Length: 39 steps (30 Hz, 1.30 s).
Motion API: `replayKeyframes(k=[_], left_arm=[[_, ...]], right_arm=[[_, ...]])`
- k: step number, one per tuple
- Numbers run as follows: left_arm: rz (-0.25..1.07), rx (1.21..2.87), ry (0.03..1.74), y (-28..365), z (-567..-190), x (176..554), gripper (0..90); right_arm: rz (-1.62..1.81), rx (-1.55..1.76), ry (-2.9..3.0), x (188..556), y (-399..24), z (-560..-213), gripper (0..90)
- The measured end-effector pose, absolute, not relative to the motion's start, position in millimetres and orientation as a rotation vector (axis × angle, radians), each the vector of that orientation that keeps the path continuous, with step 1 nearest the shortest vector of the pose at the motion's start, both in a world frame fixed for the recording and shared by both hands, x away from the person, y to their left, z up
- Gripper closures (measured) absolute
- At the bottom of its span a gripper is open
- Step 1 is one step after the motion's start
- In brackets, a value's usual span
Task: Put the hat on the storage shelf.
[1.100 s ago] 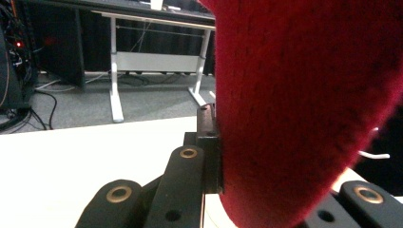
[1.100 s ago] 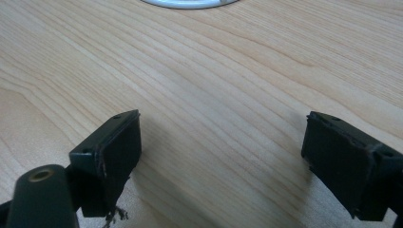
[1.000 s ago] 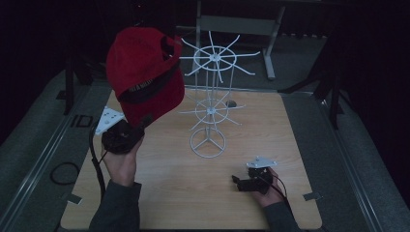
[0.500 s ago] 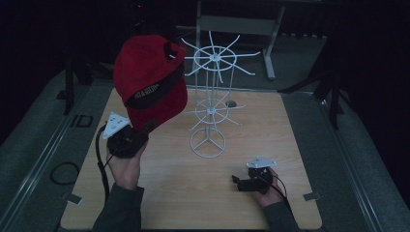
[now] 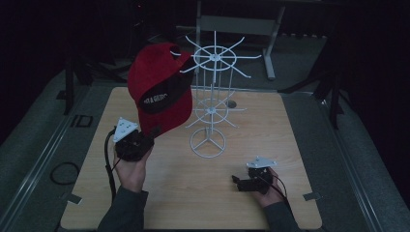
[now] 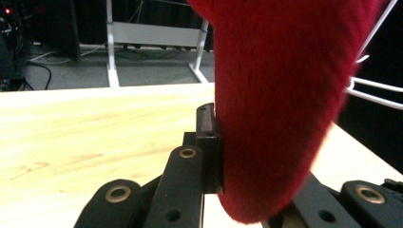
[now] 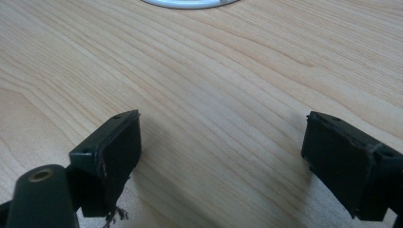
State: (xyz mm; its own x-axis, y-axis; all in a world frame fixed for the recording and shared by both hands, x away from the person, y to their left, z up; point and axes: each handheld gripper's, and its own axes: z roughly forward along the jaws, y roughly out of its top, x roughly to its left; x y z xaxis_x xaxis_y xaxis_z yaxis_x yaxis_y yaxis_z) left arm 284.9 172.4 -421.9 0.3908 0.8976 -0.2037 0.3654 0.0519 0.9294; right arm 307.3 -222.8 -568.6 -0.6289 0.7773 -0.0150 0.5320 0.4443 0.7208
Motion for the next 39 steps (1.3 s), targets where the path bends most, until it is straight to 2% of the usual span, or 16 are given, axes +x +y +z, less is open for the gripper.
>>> replayKeyframes(k=[13, 29, 32, 34, 35, 36, 39], left_arm=[[0.577, 1.567, 1.21, 166, -445, 288, 85.0], [0.586, 1.62, 1.207, 165, -452, 288, 81.8], [0.591, 1.633, 1.207, 166, -453, 287, 79.1], [0.592, 1.639, 1.202, 168, -453, 286, 72.7], [0.595, 1.641, 1.202, 168, -453, 286, 72.7], [0.596, 1.64, 1.205, 169, -454, 286, 67.9], [0.61, 1.637, 1.218, 173, -454, 285, 63.5]], right_arm=[[0.994, 1.117, 2.356, 307, -223, -569, 12.9], [0.994, 1.116, 2.356, 307, -223, -569, 12.9], [0.993, 1.116, 2.356, 307, -223, -569, 12.9], [0.993, 1.115, 2.357, 307, -223, -569, 12.9], [0.993, 1.115, 2.357, 307, -223, -569, 12.9], [0.993, 1.115, 2.357, 307, -223, -569, 12.9], [0.994, 1.116, 2.356, 307, -223, -569, 12.9]])
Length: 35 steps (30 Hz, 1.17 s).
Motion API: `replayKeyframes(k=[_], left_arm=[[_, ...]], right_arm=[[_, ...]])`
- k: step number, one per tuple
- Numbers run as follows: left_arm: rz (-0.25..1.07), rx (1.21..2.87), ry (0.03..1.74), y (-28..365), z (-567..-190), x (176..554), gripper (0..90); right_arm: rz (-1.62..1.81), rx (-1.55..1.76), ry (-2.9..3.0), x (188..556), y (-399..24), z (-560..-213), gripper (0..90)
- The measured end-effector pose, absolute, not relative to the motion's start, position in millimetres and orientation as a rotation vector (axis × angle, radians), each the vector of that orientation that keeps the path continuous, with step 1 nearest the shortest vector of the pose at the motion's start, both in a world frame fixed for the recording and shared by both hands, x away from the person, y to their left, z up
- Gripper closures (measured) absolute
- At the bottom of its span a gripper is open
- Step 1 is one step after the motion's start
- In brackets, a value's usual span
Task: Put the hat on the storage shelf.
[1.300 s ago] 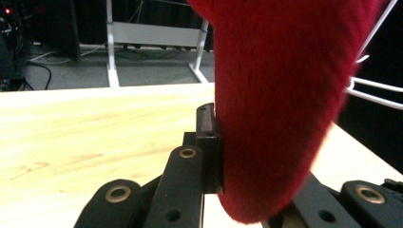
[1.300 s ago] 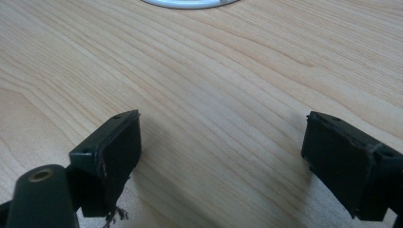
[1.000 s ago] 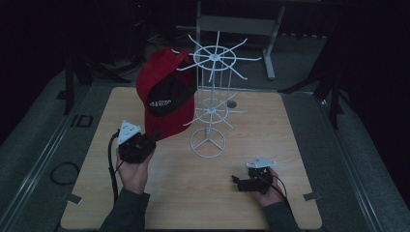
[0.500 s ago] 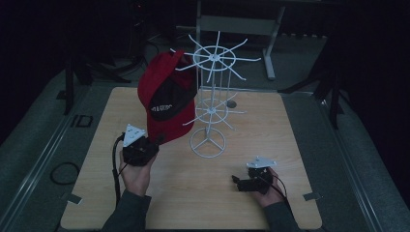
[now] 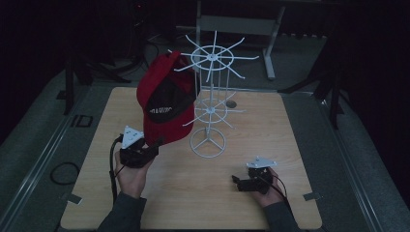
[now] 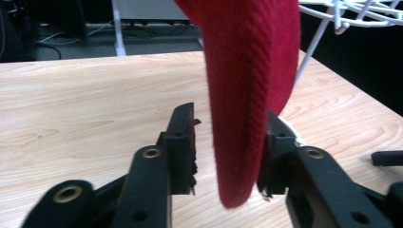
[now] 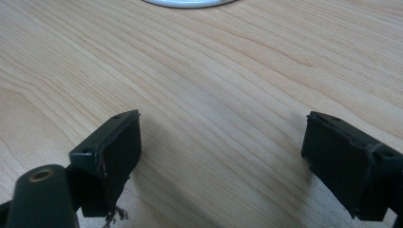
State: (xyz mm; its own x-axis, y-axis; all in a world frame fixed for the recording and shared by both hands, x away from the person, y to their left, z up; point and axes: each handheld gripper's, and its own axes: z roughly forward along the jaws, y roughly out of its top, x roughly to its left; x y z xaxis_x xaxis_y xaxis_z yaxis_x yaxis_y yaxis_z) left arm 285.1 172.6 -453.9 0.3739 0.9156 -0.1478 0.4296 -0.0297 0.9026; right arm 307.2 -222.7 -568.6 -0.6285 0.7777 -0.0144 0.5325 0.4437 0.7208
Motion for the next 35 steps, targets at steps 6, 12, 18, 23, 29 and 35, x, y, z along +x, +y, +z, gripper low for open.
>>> replayKeyframes(k=[6, 12, 18, 23, 29, 35], left_arm=[[0.6, 1.624, 1.222, 180, -454, 285, 52.4], [0.586, 1.653, 1.214, 184, -454, 285, 46.5], [0.574, 1.639, 1.217, 190, -454, 285, 41.9], [0.509, 1.606, 1.185, 197, -452, 285, 36.2], [0.477, 1.587, 1.163, 204, -449, 284, 31.8], [0.454, 1.588, 1.179, 210, -451, 287, 26.7]], right_arm=[[0.992, 1.115, 2.357, 307, -223, -569, 12.9], [0.992, 1.116, 2.358, 307, -223, -569, 12.9], [0.993, 1.118, 2.357, 307, -223, -569, 12.9], [0.993, 1.118, 2.357, 307, -223, -569, 12.9], [0.993, 1.118, 2.357, 307, -223, -569, 12.9], [0.993, 1.118, 2.357, 307, -223, -569, 12.9]])
